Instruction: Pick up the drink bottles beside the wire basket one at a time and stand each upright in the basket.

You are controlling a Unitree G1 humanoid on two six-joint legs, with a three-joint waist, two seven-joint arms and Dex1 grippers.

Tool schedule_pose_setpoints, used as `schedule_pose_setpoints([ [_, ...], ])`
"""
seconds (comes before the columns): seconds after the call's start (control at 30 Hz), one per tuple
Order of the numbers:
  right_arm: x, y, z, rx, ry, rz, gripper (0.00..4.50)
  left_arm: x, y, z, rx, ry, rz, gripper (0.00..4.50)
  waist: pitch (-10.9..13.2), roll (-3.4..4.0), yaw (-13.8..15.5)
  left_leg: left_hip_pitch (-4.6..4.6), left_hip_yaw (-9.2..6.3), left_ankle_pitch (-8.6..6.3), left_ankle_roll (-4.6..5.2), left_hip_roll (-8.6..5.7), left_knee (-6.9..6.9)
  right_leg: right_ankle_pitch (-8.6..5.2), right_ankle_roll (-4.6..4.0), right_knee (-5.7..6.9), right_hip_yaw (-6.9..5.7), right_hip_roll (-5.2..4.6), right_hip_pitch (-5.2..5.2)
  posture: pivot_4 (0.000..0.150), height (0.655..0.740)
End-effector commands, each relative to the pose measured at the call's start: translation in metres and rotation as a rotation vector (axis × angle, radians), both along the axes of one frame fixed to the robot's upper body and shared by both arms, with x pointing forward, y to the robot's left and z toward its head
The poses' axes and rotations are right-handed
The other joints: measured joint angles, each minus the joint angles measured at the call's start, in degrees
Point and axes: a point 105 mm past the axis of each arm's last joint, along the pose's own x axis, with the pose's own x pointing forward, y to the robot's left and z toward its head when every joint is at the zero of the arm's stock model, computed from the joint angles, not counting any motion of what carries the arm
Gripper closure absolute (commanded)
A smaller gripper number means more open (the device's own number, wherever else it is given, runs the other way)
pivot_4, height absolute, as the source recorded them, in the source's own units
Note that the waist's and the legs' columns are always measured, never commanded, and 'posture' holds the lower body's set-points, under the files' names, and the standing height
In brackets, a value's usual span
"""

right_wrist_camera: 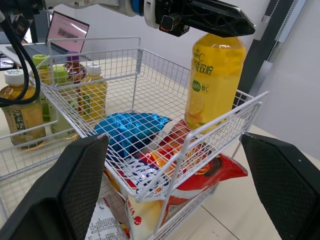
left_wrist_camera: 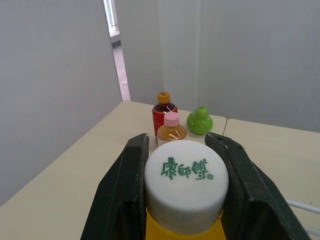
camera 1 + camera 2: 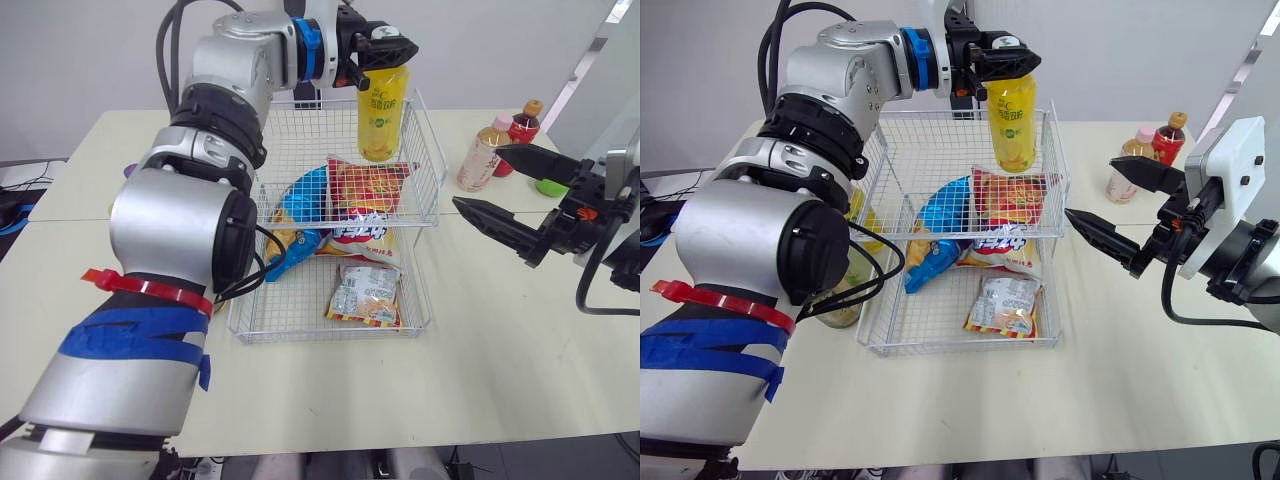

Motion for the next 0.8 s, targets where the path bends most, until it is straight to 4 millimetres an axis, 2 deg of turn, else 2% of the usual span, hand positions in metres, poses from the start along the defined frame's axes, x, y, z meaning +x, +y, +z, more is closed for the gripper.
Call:
schedule_pose_setpoints([
  [0.03, -0.004, 0.003, 0.007, 0.007, -0.042, 0.012, 0.0, -0.011, -0.005, 0.024, -0.01, -0.076, -0.028, 2.31, 0.0, 0.0, -0.01, 0.0, 0.0, 0.0, 0.0, 0.0, 0.0, 0.0, 0.0, 0.0, 0.0, 0.0, 0.0, 0.15, 0.74],
  [0.27, 0.001, 0.005, 0.007, -0.002, -0.037, 0.029, 0.0, -0.021, 0.011, 0.04, -0.004, -0.095, -0.072, 0.23, 0.0, 0.01, -0.18, 0.01, 0.01, 0.0, 0.0, 0.0, 0.0, 0.0, 0.0, 0.01, 0.0, 0.01, 0.0, 0.15, 0.74],
  [0.3, 0.003, 0.005, 0.007, -0.006, -0.038, 0.035, 0.0, -0.023, 0.016, 0.043, -0.003, -0.099, -0.078, 0.05, -0.01, 0.01, -0.19, 0.02, 0.0, 0.0, 0.0, 0.01, 0.0, 0.0, 0.0, 0.01, -0.01, 0.01, 0.0, 0.15, 0.74],
  [0.4, 0.005, 0.007, 0.007, -0.011, -0.04, 0.048, 0.0, -0.028, 0.03, 0.048, 0.01, -0.109, -0.089, 0.05, 0.0, 0.01, -0.39, 0.03, 0.0, 0.0, 0.0, 0.02, 0.0, 0.0, 0.0, 0.04, 0.0, 0.03, 0.0, 0.15, 0.74],
  [0.63, 0.01, 0.007, 0.008, -0.043, -0.044, 0.094, 0.0, -0.039, 0.101, 0.057, 0.05, -0.107, -0.003, 0.05, -0.01, 0.02, -0.63, 0.03, -0.01, 0.0, 0.0, 0.08, -0.02, 0.0, 0.0, 0.04, 0.02, 0.1, -0.04, 0.15, 0.74],
  [0.8, 0.013, 0.013, 0.01, -0.063, -0.041, 0.165, 0.0, -0.058, 0.148, 0.058, 0.049, -0.101, 0.095, 0.05, -0.01, 0.03, -0.66, 0.05, 0.02, 0.01, -0.01, 0.09, 0.03, 0.0, 0.0, 0.1, 0.11, 0.11, -0.05, 0.15, 0.74],
])
